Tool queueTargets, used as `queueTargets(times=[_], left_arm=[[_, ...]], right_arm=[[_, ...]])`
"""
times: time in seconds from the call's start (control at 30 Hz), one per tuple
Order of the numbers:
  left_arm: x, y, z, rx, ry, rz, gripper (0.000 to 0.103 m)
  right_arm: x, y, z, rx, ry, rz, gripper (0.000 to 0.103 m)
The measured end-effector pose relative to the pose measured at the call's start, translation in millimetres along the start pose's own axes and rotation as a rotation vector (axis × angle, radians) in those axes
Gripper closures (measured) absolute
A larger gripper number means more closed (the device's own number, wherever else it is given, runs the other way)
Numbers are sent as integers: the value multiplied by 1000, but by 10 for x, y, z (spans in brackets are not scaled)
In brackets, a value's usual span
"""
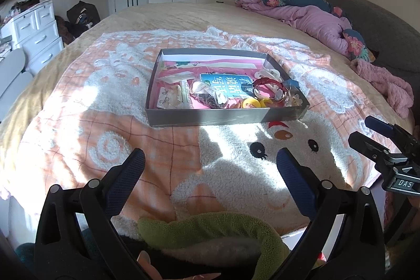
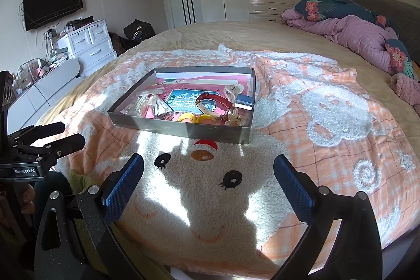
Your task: Organize jewelry
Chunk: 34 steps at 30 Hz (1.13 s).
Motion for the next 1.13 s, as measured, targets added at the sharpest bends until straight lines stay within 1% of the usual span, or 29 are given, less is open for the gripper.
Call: queueTargets(times=[0.17, 0.43, 0.6, 0.67, 0.73, 0.83, 0.9, 0.93, 0.97, 1.03, 1.07, 1.1, 1.13], left_arm=[[9, 4, 8, 3, 2, -1, 9], [33, -8, 41, 28, 11, -9, 9], [19, 62, 79, 25, 24, -23, 9], [14, 130, 119, -11, 37, -35, 9], [15, 230, 171, -26, 51, -58, 9], [-20, 467, 270, -60, 73, -105, 9], [-84, 725, 376, -112, 88, -142, 9], [-125, 885, 457, -145, 99, -156, 9], [-173, 1059, 545, -195, 112, -174, 9], [-276, 1451, 742, -263, 121, -203, 9], [-317, 1642, 851, -306, 140, -222, 9], [-350, 1835, 960, -344, 155, -240, 9], [-391, 2016, 1091, -366, 169, -252, 9]], right_arm=[[4, -7, -6, 2, 2, 0, 5], [2, -66, 8, 8, 9, 9, 5], [-4, -177, 44, 40, 15, 18, 5], [-18, -283, 56, 64, 13, 31, 5], [-29, -429, 72, 93, 13, 52, 5], [-66, -744, 125, 144, 19, 87, 5], [-105, -1034, 177, 184, 24, 118, 5], [-132, -1203, 204, 213, 23, 128, 5], [-157, -1372, 240, 253, 31, 132, 5], [-213, -1767, 321, 319, 44, 153, 5], [-243, -1990, 370, 362, 59, 171, 5], [-271, -2206, 425, 387, 73, 190, 5], [-314, -2419, 472, 421, 83, 207, 5]])
Point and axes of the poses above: each gripper's, at about its wrist camera, not at the fingertips, and z roughly the way its jaws point, y to its left, x to its underside, the point moved 5 cm from there along z, roughly the way its jaws point, and after that the axes turned 8 degrees about -x, right-handed, at the moved point
